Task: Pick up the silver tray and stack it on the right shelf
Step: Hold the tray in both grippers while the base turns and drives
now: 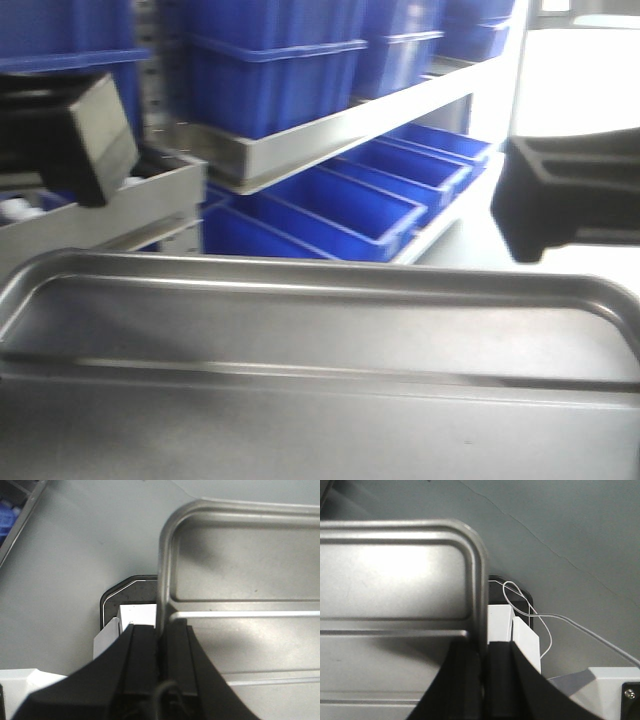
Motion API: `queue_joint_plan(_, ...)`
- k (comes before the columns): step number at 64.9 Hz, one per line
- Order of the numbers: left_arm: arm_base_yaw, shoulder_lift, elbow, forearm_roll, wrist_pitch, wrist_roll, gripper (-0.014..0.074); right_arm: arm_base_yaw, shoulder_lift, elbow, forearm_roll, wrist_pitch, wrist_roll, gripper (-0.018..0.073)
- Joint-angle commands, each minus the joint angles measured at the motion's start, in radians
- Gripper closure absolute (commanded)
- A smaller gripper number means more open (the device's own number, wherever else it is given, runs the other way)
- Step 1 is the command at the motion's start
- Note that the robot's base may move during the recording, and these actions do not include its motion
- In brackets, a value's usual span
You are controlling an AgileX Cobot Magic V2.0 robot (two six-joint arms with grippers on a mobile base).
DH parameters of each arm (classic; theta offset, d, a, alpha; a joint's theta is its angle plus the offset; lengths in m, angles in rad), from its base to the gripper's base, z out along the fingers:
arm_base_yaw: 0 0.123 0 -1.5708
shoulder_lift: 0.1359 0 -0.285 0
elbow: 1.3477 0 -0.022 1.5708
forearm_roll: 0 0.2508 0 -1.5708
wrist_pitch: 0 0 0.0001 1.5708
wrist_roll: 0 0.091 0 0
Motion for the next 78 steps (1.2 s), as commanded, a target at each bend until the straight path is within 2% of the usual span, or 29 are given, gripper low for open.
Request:
queue_joint_plan(1,-0.002,-0.025,-0.02,0.05,0.219,0.0,0.0697,-0.002,-0.023,-0.021,-0.055,0.199,0.002,0.0501)
queue_joint_plan(78,-0.002,-0.025,-0.02,0.05,0.219,0.0,0.0697,-0.002,-0.023,-0.021,-0.055,0.197,0.002,0.0501)
